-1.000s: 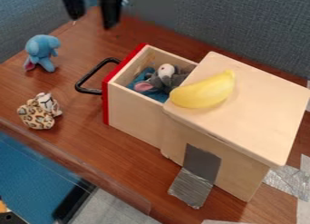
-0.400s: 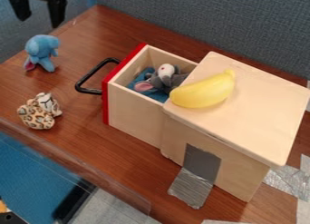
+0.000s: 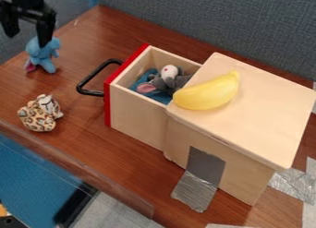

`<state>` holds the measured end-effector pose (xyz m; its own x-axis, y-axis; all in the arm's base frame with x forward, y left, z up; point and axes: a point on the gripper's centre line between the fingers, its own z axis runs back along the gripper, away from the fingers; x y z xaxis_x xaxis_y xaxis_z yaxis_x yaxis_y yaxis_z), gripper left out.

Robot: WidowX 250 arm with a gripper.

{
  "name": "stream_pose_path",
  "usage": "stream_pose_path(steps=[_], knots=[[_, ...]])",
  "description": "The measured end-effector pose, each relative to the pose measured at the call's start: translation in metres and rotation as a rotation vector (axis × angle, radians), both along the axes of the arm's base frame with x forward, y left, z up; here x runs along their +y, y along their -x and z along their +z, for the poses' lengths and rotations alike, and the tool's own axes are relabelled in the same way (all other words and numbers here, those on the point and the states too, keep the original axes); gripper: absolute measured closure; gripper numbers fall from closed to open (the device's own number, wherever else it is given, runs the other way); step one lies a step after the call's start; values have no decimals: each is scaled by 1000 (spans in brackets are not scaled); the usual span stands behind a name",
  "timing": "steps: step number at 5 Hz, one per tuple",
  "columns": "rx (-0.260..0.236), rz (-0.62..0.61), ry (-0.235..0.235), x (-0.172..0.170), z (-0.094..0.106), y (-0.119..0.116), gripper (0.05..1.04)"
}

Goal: Move the blue object to the upper middle side of the table

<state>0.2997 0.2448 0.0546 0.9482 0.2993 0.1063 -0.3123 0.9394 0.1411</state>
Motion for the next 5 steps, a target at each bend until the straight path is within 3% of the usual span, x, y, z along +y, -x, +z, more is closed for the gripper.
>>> stream_pose_path(steps=[1,2,3,4,5], knots=[[20,20,-2,2,-13,1,83],[7,29,-3,-2,-18,-3,133],[8,4,0,-11,-22,-6,416],[-6,-12,25,-21,-10,-13,686],[-49,-6,49,-32,9,-34,814]])
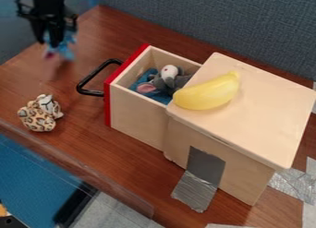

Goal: Move the blue object to the upper middle side of the table

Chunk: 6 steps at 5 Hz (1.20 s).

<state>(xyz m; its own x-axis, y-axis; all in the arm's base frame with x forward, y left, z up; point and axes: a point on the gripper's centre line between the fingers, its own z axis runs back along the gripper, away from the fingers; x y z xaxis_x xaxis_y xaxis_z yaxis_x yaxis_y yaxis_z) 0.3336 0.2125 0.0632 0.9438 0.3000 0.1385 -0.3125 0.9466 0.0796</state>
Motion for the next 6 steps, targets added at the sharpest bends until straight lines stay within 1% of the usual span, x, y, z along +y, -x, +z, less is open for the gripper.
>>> stream_pose_path(steps=[1,2,3,4,5,6], knots=[[-83,-27,24,-23,30,-36,851],[-131,-116,51,-61,37,-80,857],[-65,-191,71,-92,12,-106,858],[-32,-278,61,-118,-1,-122,858],[14,-345,54,-137,-17,-128,802],[32,-343,43,-138,-18,-126,518]])
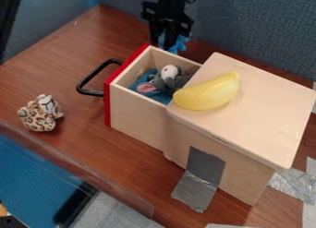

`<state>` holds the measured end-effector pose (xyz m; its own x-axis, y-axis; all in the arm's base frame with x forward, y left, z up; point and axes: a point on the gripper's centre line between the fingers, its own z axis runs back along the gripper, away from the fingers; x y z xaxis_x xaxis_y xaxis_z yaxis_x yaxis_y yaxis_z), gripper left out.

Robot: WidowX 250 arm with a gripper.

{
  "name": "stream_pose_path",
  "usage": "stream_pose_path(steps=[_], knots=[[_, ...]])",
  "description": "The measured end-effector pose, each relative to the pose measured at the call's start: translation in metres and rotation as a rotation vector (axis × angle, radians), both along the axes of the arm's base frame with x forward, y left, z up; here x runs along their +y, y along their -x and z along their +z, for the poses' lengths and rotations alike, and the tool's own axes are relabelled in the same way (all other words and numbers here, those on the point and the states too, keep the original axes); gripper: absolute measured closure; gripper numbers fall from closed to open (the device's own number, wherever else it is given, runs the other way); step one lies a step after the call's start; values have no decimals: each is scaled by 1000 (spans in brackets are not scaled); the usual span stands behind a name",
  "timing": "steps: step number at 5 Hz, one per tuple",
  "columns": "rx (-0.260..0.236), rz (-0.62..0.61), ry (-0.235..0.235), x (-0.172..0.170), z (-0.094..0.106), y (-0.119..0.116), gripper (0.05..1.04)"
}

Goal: Move the blue object to the upper middle side of the table

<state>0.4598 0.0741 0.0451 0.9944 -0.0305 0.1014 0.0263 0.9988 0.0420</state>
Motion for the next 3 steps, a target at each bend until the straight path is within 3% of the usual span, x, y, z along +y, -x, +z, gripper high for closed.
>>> stream_pose_path(steps=[1,2,3], knots=[[28,11,10,-2,1,4,216],[-5,32,20,-4,36,5,65],[-104,47,33,-9,88,13,73]])
